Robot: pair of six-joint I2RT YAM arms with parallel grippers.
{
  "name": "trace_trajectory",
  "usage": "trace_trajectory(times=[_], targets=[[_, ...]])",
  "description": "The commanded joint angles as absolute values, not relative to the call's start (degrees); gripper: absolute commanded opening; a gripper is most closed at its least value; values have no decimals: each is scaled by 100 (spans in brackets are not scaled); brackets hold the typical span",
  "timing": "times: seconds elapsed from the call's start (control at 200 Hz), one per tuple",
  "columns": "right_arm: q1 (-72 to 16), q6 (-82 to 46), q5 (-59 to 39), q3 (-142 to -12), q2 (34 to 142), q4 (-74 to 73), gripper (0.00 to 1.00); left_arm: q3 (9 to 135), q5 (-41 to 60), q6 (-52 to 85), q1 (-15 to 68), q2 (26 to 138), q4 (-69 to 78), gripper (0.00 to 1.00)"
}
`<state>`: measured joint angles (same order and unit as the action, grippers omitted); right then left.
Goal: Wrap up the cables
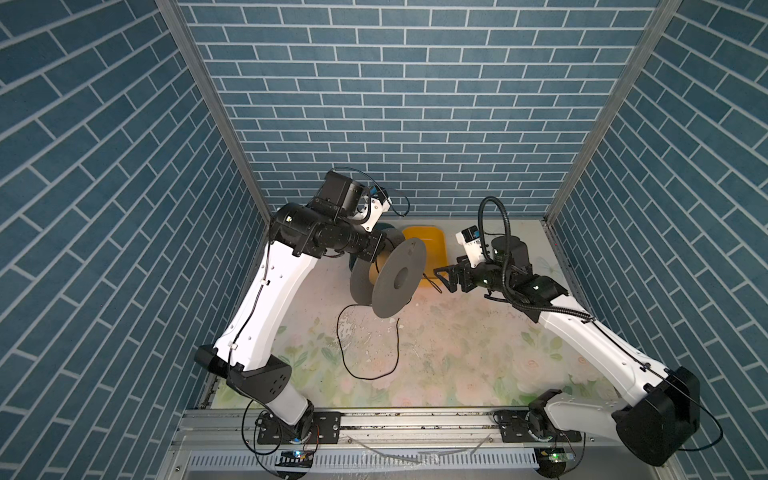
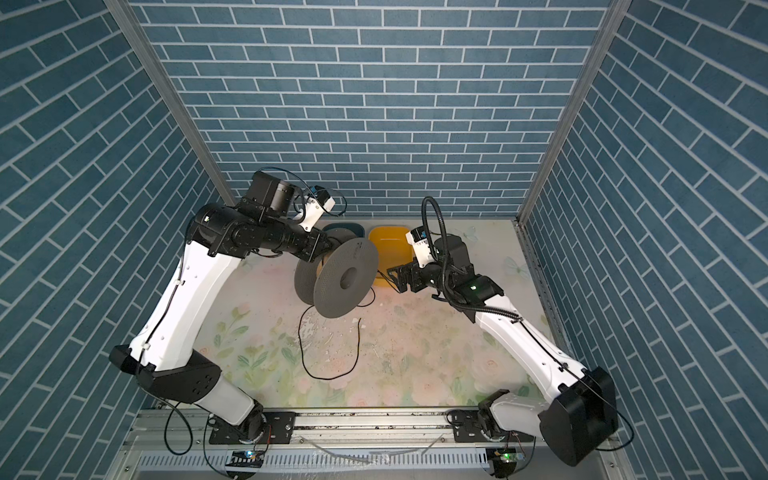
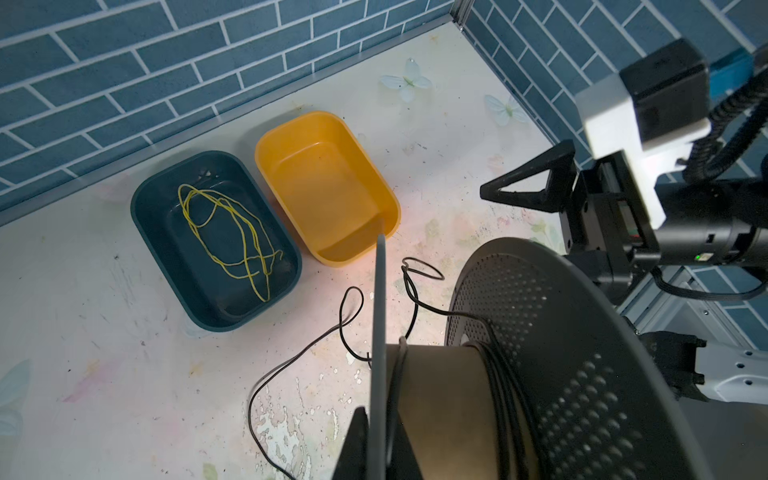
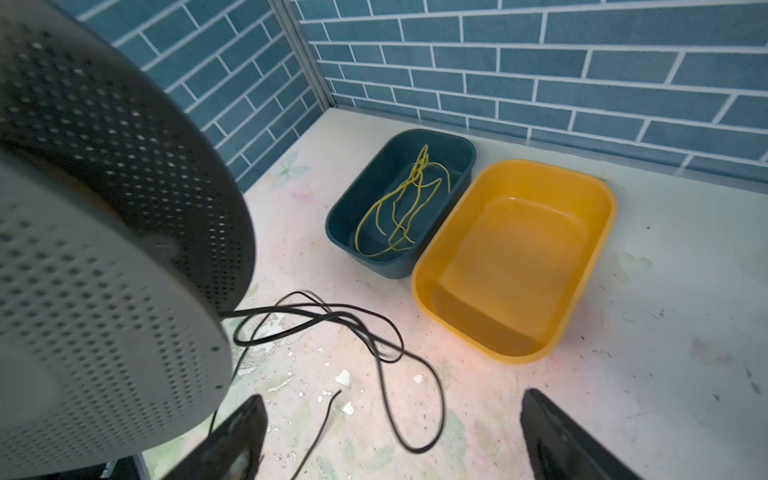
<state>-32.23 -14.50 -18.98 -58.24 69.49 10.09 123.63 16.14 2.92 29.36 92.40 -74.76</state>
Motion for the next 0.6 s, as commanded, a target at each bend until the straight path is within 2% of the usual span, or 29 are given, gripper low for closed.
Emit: trace_trajectory(times=[0.0,0.085,0.24,0.415,0.595], targets=[[-3217,-2338,-2246,-5253,6776,53,86,12586,1879,569,2868,9282,-7158,0],[-3239,-2749,-2351,-4690,6751,-858,81,12569,2023,793,2769,9279,-6997,0],[-3382,-2997,-2377,-3973,6950,-2327,79,12535,2135,1154,2622,9209,-6707,0],[-3729,-2521,-2319,-3987,7582,-3131,80,12255,2127,1618,2480,9043,-6245,0],[-3944,-2575,-2537,-4206,8470,-4298,81,11794,2106,1936,2409,8798,-5773,0]])
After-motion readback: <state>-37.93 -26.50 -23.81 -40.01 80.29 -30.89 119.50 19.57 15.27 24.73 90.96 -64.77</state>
